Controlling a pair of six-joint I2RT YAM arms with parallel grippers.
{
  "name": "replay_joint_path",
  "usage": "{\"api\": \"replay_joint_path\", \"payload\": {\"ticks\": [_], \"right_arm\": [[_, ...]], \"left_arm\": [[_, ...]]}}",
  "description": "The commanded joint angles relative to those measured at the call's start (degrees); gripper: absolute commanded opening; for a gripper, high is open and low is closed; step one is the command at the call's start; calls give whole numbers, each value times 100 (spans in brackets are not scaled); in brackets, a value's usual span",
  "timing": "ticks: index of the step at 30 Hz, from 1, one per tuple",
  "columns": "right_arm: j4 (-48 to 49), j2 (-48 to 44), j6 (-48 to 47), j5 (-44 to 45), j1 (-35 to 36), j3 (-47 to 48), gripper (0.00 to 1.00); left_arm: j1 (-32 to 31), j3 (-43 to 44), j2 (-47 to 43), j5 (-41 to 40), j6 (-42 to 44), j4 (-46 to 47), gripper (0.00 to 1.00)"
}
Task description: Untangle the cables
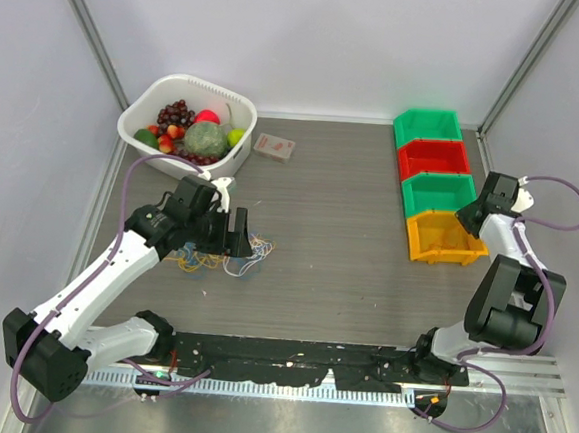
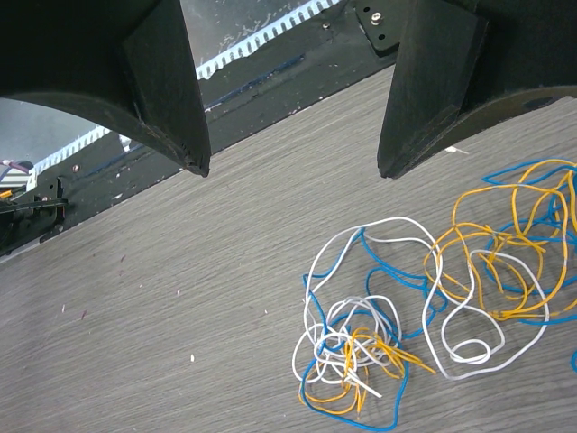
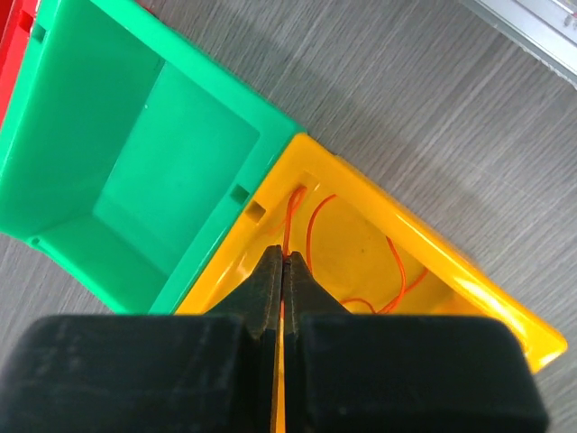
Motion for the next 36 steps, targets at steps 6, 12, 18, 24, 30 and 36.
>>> {"api": "replay_joint_path", "payload": {"ticks": [6, 12, 18, 24, 30, 36], "right_arm": [[156, 413, -86, 517, 42, 20, 1], [-308, 308, -323, 413, 68, 149, 23], [-1819, -96, -490, 264, 305, 1116, 58], [-2673, -658, -736, 438, 498, 1592, 70], [-1731, -1055, -754, 3, 2575, 1295, 68], [980, 209, 509, -2549, 4802, 608, 58]], "left_arm": [[-41, 219, 44, 44, 68, 99, 79], [-41, 219, 62, 45, 42, 99, 79], [99, 272, 141, -105, -291, 126, 81], [451, 167, 27, -614, -880, 90, 80], [776, -280, -88, -203, -1521, 476, 76], [979, -563, 456, 467, -1830, 899, 61]]}}
